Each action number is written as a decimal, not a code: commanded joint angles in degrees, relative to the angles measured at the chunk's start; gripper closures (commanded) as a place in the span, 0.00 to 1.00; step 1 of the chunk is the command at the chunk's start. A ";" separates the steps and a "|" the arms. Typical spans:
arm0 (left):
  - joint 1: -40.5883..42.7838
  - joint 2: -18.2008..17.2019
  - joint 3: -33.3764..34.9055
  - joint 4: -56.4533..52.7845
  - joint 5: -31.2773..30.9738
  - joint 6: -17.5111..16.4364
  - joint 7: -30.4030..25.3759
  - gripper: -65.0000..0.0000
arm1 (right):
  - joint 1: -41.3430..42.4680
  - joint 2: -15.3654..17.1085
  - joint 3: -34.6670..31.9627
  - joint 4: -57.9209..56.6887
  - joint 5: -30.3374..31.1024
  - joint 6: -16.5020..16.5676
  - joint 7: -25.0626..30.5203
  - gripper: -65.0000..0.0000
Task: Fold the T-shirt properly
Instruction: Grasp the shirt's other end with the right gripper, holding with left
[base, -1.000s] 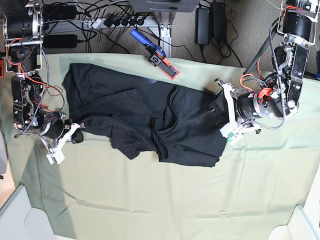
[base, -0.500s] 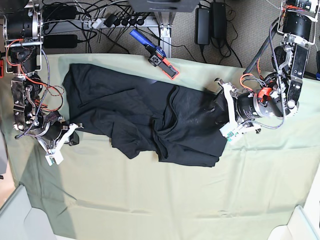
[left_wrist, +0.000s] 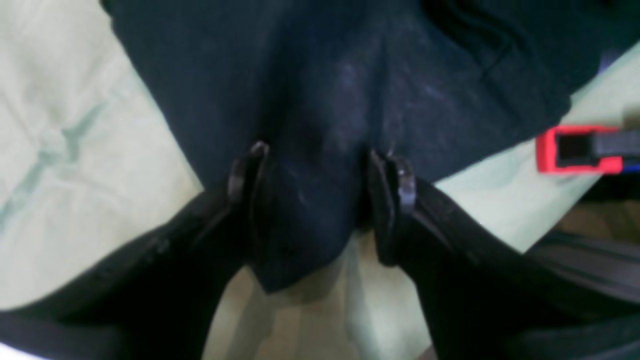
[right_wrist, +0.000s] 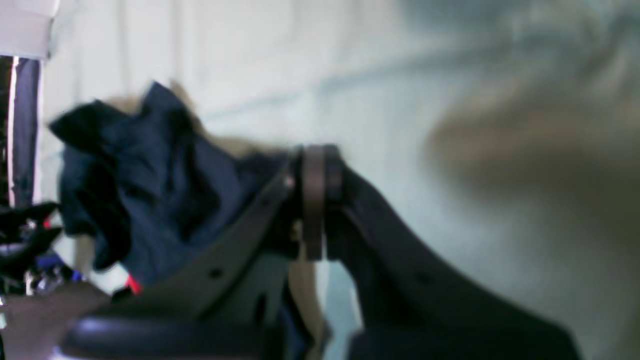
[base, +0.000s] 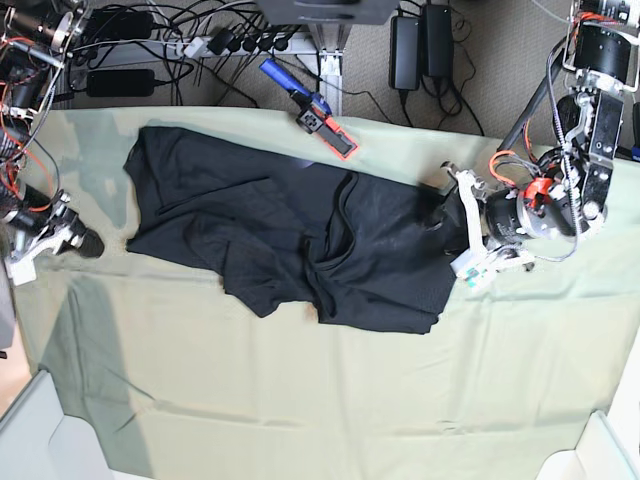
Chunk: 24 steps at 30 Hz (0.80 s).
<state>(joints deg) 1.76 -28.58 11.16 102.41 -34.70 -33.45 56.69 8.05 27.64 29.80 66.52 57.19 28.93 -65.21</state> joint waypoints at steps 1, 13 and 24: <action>-0.83 -0.63 -0.74 0.94 -0.96 -0.61 -1.42 0.49 | -0.20 0.87 0.28 0.90 1.70 4.96 0.39 1.00; -0.81 -0.66 -0.74 0.94 -1.07 -0.63 -1.38 0.49 | -4.90 -5.38 0.17 0.90 5.42 5.38 -1.31 0.65; -0.83 -0.66 -0.74 0.94 -1.07 -0.63 -1.40 0.49 | -4.90 -10.47 -0.90 0.90 6.29 5.38 -2.14 0.65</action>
<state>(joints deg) 1.76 -28.58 10.92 102.41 -35.18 -33.47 56.49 2.85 17.39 29.43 67.13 63.00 29.06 -65.82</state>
